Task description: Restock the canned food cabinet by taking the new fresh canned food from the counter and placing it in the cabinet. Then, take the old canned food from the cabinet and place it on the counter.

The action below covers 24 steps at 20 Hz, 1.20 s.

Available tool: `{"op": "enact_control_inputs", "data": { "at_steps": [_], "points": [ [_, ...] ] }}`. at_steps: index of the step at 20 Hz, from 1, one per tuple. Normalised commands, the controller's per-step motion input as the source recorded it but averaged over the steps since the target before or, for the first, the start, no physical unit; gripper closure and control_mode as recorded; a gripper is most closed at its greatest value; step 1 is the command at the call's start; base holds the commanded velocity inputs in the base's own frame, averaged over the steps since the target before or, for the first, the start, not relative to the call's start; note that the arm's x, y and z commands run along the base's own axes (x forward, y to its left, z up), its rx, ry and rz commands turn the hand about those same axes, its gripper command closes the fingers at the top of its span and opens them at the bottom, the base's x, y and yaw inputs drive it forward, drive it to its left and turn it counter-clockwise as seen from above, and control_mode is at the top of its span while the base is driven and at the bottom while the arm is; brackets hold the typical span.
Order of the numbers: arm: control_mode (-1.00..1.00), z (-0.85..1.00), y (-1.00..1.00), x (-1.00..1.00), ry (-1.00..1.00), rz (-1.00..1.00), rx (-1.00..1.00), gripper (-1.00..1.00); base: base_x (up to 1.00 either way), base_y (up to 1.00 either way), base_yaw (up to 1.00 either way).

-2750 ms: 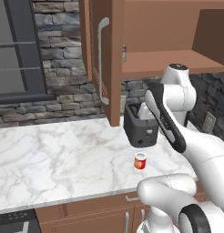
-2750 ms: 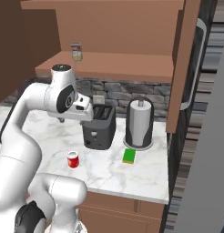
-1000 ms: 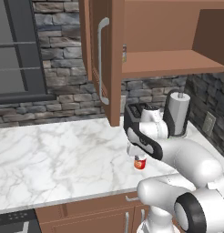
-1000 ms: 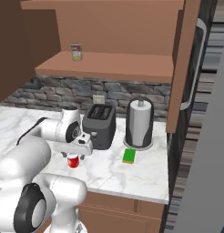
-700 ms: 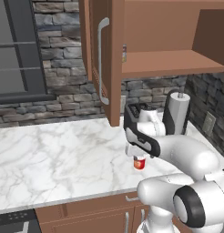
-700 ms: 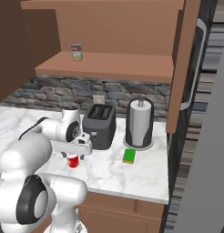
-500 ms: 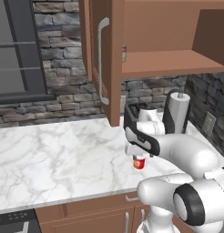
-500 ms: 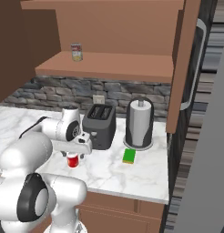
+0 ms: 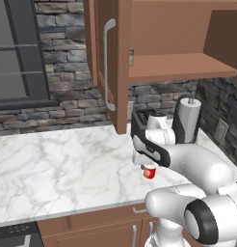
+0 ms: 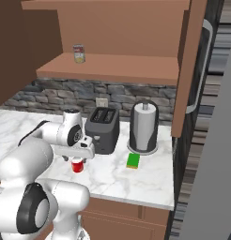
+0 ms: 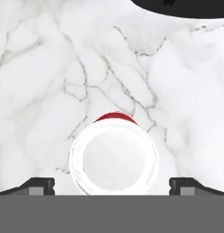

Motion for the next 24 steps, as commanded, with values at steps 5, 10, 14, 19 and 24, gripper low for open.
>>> {"op": "enact_control_inputs", "data": {
  "at_steps": [5,10,14,19,24],
  "points": [
    [-1.00,-0.14,0.00,0.00,-0.01,0.00,0.00,-1.00,0.00,0.00,0.00],
    [-1.00,-0.12,0.00,0.00,-0.06,0.00,0.00,-1.00,0.00,0.00,0.00],
    [-1.00,-0.08,0.00,0.00,-0.07,0.00,0.00,1.00,0.00,0.00,0.00],
    [-1.00,-0.01,0.00,0.00,-0.01,0.00,-0.01,1.00,0.00,0.00,0.00],
    [-1.00,0.00,0.00,-0.02,0.00,0.00,0.00,1.00,0.00,0.00,0.00]
  ]
}}
